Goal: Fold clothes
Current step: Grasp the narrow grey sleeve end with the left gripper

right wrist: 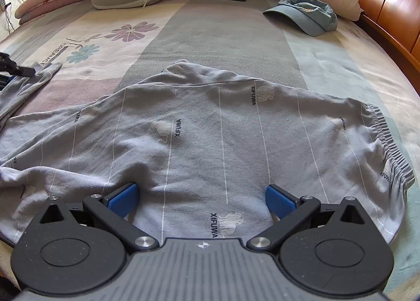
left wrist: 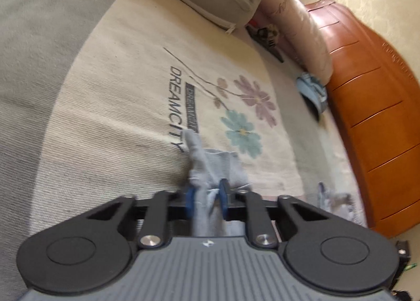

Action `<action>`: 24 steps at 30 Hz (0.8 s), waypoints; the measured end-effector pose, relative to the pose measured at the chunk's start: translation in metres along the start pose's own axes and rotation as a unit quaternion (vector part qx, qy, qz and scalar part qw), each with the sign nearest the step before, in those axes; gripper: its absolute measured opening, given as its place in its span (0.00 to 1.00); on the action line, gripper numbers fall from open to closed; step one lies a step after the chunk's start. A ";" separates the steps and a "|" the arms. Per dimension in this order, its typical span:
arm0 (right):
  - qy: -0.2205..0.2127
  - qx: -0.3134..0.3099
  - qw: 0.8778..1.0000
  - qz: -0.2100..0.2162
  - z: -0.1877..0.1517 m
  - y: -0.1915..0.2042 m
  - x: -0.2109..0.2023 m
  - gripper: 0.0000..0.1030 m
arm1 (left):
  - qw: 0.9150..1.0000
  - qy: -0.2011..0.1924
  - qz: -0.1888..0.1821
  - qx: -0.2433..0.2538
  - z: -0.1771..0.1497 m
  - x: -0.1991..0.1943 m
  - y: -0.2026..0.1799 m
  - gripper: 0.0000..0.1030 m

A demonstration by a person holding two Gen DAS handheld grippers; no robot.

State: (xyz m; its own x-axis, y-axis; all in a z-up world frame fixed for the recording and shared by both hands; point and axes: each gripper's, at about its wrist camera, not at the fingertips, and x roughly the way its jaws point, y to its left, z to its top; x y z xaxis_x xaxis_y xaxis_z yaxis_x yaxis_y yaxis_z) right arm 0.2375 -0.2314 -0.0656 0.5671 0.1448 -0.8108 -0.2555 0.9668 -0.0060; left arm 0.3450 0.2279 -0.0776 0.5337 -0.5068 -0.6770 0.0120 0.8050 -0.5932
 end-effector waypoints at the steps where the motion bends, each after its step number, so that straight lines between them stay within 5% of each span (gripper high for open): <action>1: -0.001 0.000 1.000 0.000 0.000 0.000 0.000 1.00 | 1.000 0.001 0.012 0.006 -0.001 -0.002 -0.002 0.06; 10: 0.002 -0.011 1.000 0.010 0.003 -0.002 0.002 1.00 | 0.991 -0.128 0.030 0.023 -0.030 -0.099 -0.028 0.05; 16: 0.015 -0.027 0.999 0.019 0.008 -0.003 0.004 1.00 | 0.975 -0.209 0.066 -0.022 -0.053 -0.160 -0.022 0.05; 24: 0.028 -0.039 0.999 0.025 0.013 -0.003 0.005 1.00 | 0.953 -0.263 0.127 -0.085 -0.094 -0.210 -0.005 0.05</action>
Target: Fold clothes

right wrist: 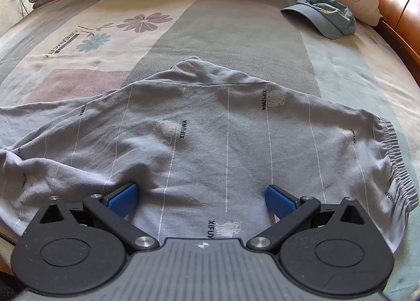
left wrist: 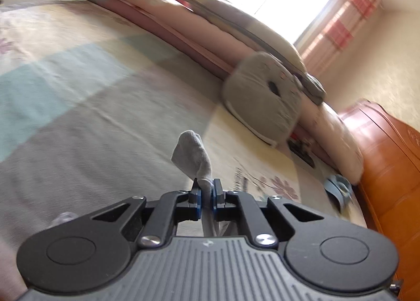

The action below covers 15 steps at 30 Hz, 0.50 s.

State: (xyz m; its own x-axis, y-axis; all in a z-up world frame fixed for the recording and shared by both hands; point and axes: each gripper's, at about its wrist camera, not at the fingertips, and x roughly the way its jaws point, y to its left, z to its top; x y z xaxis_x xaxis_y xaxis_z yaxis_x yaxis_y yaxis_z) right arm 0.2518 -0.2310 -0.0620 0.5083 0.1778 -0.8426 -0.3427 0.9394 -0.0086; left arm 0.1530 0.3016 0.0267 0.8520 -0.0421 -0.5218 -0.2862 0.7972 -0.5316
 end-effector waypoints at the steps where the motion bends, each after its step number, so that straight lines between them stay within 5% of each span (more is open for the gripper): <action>1: 0.002 -0.001 1.000 0.000 0.001 0.000 0.000 1.00 | 1.000 -0.005 0.007 -0.005 -0.001 -0.006 0.003 0.05; 7: 0.012 -0.004 1.000 0.001 0.004 0.000 0.001 1.00 | 0.998 -0.026 0.049 -0.013 -0.008 -0.032 0.013 0.05; 15: 0.018 -0.017 1.000 -0.001 0.010 0.003 0.002 1.00 | 0.998 -0.022 0.048 -0.025 -0.026 -0.028 0.039 0.05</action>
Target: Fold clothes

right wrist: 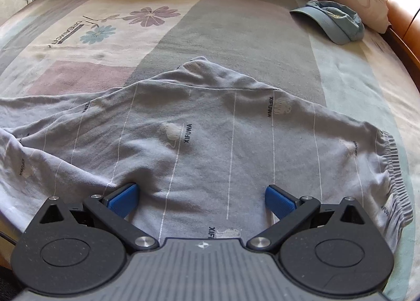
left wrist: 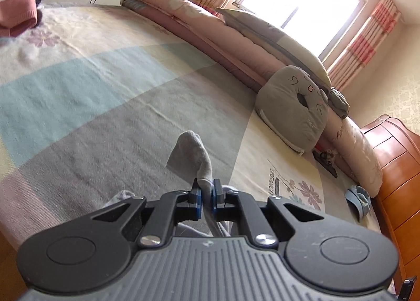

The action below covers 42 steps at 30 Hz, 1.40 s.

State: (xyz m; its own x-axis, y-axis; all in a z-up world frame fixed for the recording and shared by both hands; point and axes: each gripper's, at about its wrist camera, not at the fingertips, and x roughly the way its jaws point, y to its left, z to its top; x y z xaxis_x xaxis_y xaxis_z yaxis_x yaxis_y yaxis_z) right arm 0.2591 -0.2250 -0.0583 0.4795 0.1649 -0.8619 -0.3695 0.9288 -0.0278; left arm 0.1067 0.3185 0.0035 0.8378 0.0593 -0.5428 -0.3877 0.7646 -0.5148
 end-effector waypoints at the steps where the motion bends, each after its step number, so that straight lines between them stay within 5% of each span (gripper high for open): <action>1: 0.000 -0.002 1.000 0.000 0.000 0.000 0.000 1.00 | 1.000 0.001 -0.001 -0.002 -0.002 0.003 0.004 0.05; 5: 0.001 -0.005 1.000 -0.003 0.001 0.002 0.000 1.00 | 1.000 0.018 0.002 -0.016 -0.010 0.017 0.021 0.06; 13: 0.003 -0.002 1.000 -0.006 0.002 0.003 0.000 1.00 | 0.994 0.047 0.098 -0.021 -0.006 0.014 0.037 0.17; 23: -0.003 0.004 1.000 -0.004 -0.001 0.002 0.001 1.00 | 0.996 0.062 0.057 0.033 0.011 0.017 -0.026 0.31; 31: -0.004 0.013 1.000 0.004 -0.003 -0.001 -0.002 1.00 | 0.992 0.064 0.087 0.060 0.015 0.021 -0.049 0.39; 37: -0.026 -0.030 0.998 0.048 0.018 0.016 -0.027 1.00 | 0.988 0.099 0.111 0.041 0.003 0.020 -0.032 0.52; 42: -0.048 -0.061 0.985 0.152 0.055 0.066 -0.032 1.00 | 0.984 0.137 0.112 0.035 -0.016 0.026 -0.019 0.65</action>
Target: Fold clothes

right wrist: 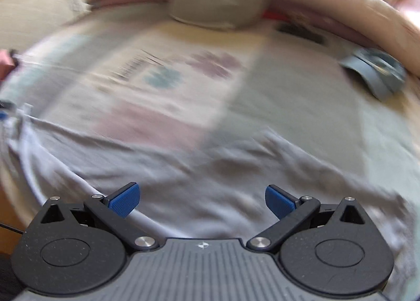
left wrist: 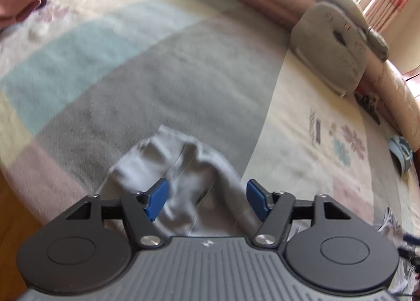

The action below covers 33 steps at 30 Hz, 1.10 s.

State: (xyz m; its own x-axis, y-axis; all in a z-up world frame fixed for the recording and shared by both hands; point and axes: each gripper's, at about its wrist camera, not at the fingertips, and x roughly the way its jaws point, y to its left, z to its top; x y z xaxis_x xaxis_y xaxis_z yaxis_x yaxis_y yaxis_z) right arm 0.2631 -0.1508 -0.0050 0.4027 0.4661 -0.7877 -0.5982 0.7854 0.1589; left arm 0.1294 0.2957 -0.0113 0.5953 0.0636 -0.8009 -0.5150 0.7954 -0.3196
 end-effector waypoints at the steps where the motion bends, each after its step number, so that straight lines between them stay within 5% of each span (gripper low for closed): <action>1: -0.005 -0.006 1.000 0.021 0.008 0.009 0.003 1.00 | 1.000 0.007 0.005 0.000 -0.003 0.003 0.003 0.65; 8: 0.019 -0.049 0.979 0.197 0.052 0.099 0.056 1.00 | 0.999 0.022 -0.002 0.033 -0.016 -0.001 0.011 0.67; 15: 0.056 -0.123 0.959 0.248 0.063 0.175 0.091 1.00 | 0.999 0.007 -0.042 0.031 -0.010 -0.002 0.014 0.72; 20: 0.083 -0.106 0.942 0.307 0.074 0.193 0.115 1.00 | 0.999 -0.006 -0.042 0.014 -0.004 -0.004 0.027 0.72; 26: 0.135 -0.063 0.907 0.393 0.093 0.208 0.162 1.00 | 0.999 -0.031 -0.030 -0.006 -0.002 -0.015 0.043 0.72; 33: 0.164 -0.028 0.886 0.433 0.109 0.223 0.211 0.99 | 0.998 -0.054 -0.029 -0.026 -0.002 -0.027 0.055 0.72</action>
State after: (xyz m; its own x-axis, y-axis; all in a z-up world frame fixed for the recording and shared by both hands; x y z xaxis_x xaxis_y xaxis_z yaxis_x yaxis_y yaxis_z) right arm 0.2902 0.1672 -0.0709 -0.4416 0.7338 -0.5163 -0.6214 0.1649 0.7659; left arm 0.0838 0.3362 -0.0078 0.6869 0.0849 -0.7218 -0.5066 0.7680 -0.3918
